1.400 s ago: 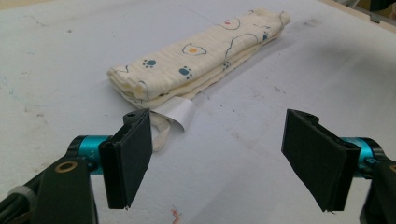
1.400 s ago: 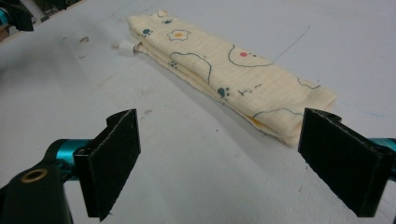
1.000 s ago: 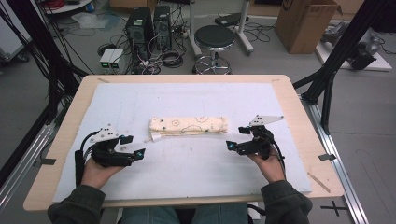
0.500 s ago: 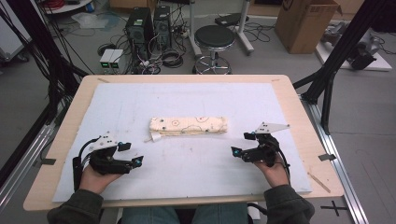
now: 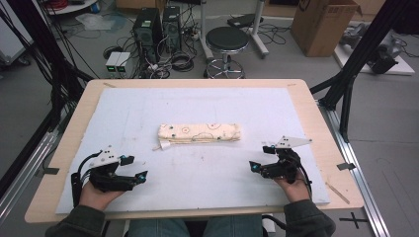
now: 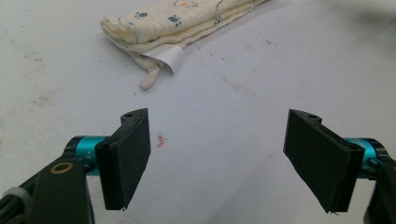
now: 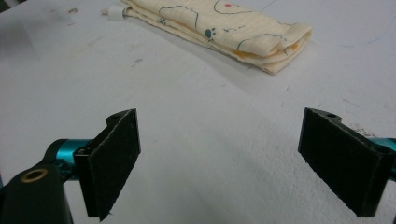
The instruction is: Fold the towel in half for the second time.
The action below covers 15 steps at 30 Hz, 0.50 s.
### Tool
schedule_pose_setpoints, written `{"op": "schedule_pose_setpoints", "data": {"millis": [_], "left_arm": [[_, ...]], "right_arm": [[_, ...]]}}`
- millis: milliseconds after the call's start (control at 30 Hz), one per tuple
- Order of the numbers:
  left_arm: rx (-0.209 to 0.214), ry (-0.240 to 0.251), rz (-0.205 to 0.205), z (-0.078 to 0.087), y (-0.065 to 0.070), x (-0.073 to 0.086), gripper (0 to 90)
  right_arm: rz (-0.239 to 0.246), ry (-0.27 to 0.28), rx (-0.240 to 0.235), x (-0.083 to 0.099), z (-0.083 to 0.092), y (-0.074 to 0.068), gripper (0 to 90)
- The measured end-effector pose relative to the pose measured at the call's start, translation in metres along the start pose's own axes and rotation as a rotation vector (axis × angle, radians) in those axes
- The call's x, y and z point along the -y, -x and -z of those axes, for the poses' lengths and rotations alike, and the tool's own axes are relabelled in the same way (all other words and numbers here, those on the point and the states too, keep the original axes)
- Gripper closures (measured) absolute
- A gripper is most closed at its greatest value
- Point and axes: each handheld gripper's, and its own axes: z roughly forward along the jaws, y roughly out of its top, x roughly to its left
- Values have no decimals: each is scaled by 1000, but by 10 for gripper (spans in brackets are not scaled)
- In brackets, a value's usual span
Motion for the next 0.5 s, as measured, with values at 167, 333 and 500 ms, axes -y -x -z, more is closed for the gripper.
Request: {"op": "schedule_pose_setpoints", "data": {"millis": [167,333,500], "left_arm": [[-14,-11,-4,1,2,4,236],[-15,-15,-14,1,2,7,236],[-20,-10,-9,2,0,9,236]], "right_arm": [[3,-12,12,6,3,0,121],[-8,-14,15,12,8,0,121],[-5,-17,19,17,12,-1,121]]}}
